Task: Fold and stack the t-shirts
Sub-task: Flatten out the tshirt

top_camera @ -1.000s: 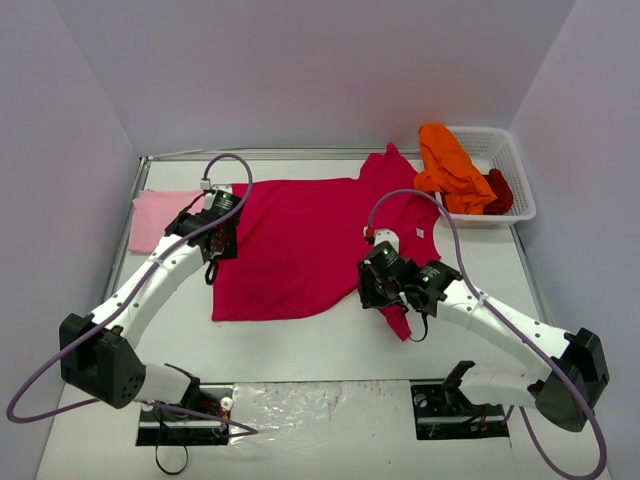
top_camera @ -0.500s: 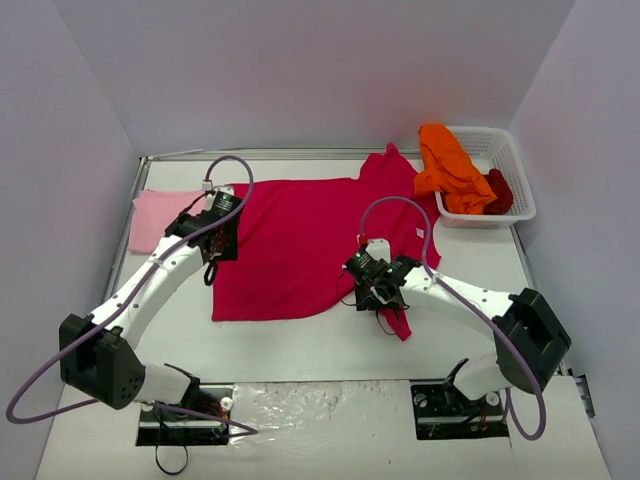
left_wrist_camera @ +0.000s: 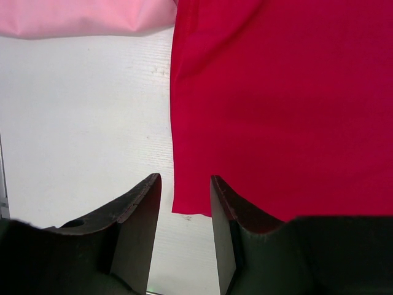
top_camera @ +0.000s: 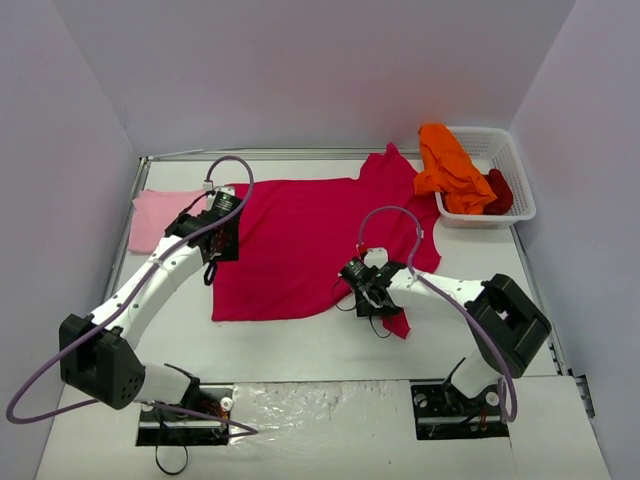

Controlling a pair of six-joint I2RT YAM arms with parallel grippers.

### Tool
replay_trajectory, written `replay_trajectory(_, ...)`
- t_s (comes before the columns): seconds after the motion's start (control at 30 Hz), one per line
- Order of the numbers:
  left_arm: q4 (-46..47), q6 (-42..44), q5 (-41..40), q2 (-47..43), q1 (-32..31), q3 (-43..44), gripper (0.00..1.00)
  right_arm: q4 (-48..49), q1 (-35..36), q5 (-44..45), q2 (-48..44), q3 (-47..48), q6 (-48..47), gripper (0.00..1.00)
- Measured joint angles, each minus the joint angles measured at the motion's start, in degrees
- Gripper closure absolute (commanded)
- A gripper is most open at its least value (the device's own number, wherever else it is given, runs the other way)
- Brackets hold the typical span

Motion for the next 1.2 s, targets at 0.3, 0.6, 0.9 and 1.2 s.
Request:
replay_trajectory(0.3,-0.02,0.02,0.11,0.00,0.00,0.00,0.63,2.54,-1.29,0.37,-0.04,-0.44,0.55,0.56)
replay_trajectory(0.6,0.00,0.22,0.17,0.02,0.00,-0.02,0.57,-2.08,0.66,1.25,-12.55,0.52,2.86,0.32)
replay_trajectory(0.9,0.00,0.81,0.33,0.00,0.00,-0.02,0.55,-2.93,1.27,11.10,-21.18,7.45,0.44,0.00)
replay_trajectory(1.2,0.02,0.87,0.35,-0.33,-0.02,-0.04,0.55,6.14,-9.46,34.23,-18.69,4.96,0.85,0.00)
